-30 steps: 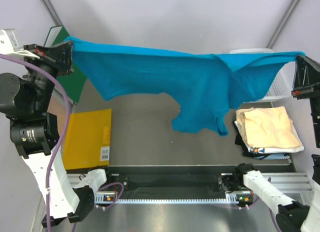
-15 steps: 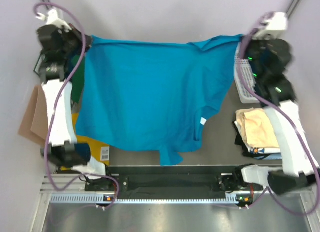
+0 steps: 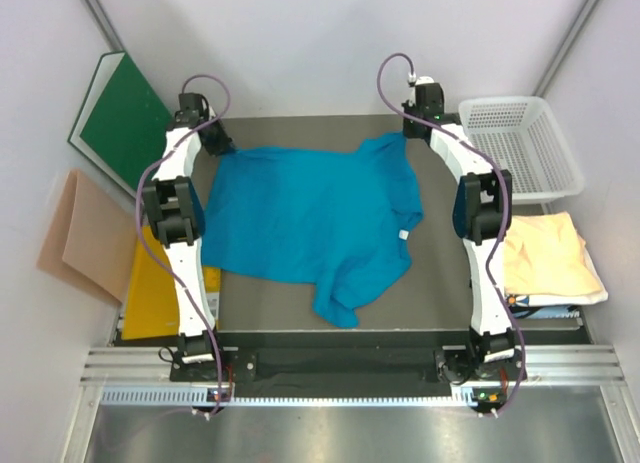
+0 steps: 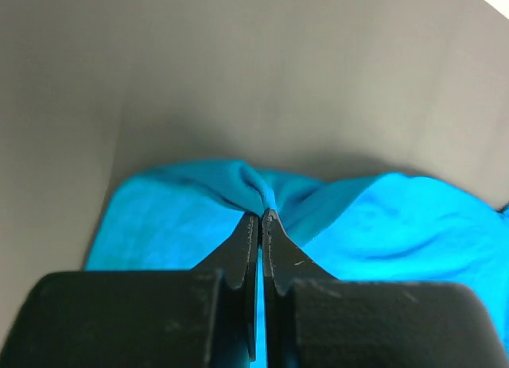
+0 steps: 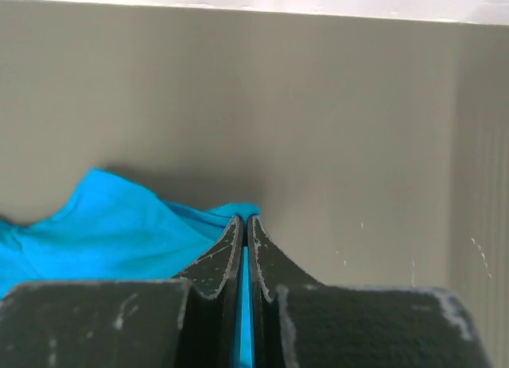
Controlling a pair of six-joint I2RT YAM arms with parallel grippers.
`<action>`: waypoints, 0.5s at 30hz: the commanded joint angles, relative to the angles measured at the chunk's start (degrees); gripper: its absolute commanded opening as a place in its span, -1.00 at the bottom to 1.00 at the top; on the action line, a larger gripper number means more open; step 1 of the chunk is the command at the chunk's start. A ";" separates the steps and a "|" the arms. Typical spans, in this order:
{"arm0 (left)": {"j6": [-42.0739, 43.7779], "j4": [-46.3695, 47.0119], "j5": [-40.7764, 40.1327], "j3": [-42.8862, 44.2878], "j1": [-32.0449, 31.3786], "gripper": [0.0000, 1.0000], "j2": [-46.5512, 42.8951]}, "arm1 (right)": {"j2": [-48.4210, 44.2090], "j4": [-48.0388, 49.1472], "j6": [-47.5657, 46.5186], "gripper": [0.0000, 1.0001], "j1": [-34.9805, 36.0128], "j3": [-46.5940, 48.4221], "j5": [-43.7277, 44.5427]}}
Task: Fold and stack the t-shirts
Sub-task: Flatten out the tshirt
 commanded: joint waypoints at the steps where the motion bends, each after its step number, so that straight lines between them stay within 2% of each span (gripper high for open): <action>1: -2.03 0.78 -1.55 8.86 -0.26 -1.00 -1.06 | -1.65 1.58 3.22 -1.00 -1.01 10.88 3.00; 7: -2.82 3.94 -4.27 8.60 -0.17 -1.00 -3.86 | -4.29 5.36 4.80 -1.00 -1.01 8.96 3.72; 12: -1.94 4.38 -4.37 2.28 1.06 -1.00 -6.59 | -5.87 4.75 5.95 -1.00 0.04 7.46 2.22; 15: -1.15 2.81 -3.75 -0.80 1.94 -1.00 -7.56 | -7.98 3.17 6.91 -1.00 1.10 3.09 1.08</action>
